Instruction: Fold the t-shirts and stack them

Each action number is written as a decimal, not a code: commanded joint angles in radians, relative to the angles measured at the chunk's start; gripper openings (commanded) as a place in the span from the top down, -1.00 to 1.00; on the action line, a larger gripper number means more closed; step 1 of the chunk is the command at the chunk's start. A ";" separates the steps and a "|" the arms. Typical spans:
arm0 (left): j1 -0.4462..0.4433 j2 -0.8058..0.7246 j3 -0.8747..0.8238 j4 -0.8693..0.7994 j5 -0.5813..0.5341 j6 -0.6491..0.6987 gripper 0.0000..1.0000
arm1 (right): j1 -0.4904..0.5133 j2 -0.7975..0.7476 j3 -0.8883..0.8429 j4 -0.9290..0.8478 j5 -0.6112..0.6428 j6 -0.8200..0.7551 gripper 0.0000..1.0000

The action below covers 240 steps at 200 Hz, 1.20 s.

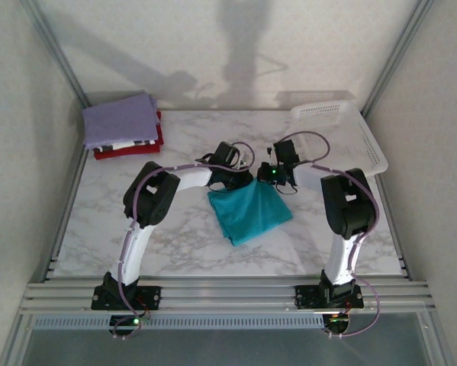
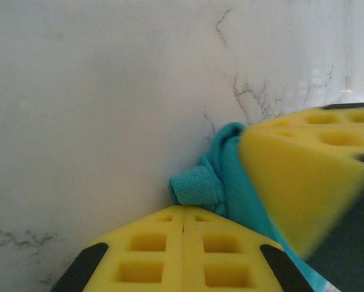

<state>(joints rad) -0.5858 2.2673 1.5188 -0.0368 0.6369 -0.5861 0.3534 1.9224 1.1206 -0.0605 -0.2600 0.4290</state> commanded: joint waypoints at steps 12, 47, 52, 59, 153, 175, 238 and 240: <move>-0.015 0.008 -0.055 -0.105 -0.007 0.014 1.00 | -0.017 0.062 0.035 -0.018 0.070 0.038 1.00; -0.004 -0.033 -0.042 -0.117 -0.030 0.011 0.76 | -0.017 0.066 0.005 -0.027 0.087 0.042 1.00; 0.000 -0.047 -0.037 -0.118 -0.039 0.009 0.66 | -0.017 0.068 0.001 -0.028 0.086 0.039 1.00; 0.008 -0.068 -0.022 -0.132 -0.056 0.011 0.53 | -0.017 0.069 -0.007 -0.022 0.079 0.034 1.00; 0.132 -0.300 -0.002 -0.449 -0.267 0.164 0.08 | -0.014 0.052 -0.074 0.020 0.012 0.001 1.00; 0.114 -0.346 -0.067 -0.503 -0.287 0.208 0.15 | -0.014 0.059 -0.060 0.007 0.007 -0.002 1.00; 0.066 -0.436 -0.256 -0.463 -0.275 0.180 0.32 | -0.014 0.067 -0.035 -0.024 0.004 -0.013 1.00; 0.064 -0.438 -0.259 -0.462 -0.276 0.177 0.32 | -0.014 0.067 -0.035 -0.025 0.003 -0.014 1.00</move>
<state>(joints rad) -0.5037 1.8847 1.2961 -0.4774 0.3836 -0.4068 0.3447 1.9469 1.0893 0.0296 -0.2657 0.4381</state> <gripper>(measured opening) 0.342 0.058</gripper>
